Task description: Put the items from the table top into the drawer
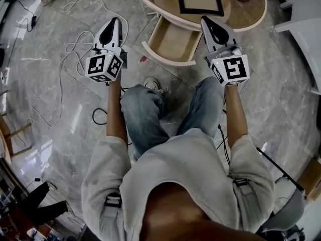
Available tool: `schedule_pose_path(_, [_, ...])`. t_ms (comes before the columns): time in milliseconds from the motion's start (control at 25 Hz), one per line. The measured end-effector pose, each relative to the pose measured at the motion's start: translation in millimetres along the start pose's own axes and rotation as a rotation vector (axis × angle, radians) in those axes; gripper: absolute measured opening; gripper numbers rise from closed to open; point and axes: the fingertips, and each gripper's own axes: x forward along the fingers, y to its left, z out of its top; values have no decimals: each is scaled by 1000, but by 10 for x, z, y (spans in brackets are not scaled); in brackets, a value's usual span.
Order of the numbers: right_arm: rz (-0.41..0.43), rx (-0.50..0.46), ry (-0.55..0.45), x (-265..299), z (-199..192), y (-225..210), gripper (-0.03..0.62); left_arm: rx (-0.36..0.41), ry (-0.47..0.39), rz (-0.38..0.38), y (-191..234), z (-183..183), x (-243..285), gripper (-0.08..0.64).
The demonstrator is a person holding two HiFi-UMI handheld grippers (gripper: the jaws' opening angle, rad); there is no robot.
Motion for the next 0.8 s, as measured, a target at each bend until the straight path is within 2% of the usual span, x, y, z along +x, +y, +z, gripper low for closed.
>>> schedule_pose_path(160, [38,-62,17,-46,111,-72,23,52,19,-33,-166,227,-8,15])
schedule_pose_path(320, [78,-169,52,66,274,-146,23,72,-41,-41,-235,763,135,15])
schedule_pose_path(480, [108,-268,76,237,373,-176,23,106,-47,-39,-356,1112,353,15])
schedule_pose_path(600, [131,-365,100,371,398,-120,23,55,-52,-49,-461,1203,388,15])
schedule_pose_path(720, [151,-481,138,535,357,-79,23,68,-38,-46,-565,1112,391,15])
schedule_pose_path(800, [161,-561,150,684,342,-83,23,50,-27,-49,-579,1038,425,15])
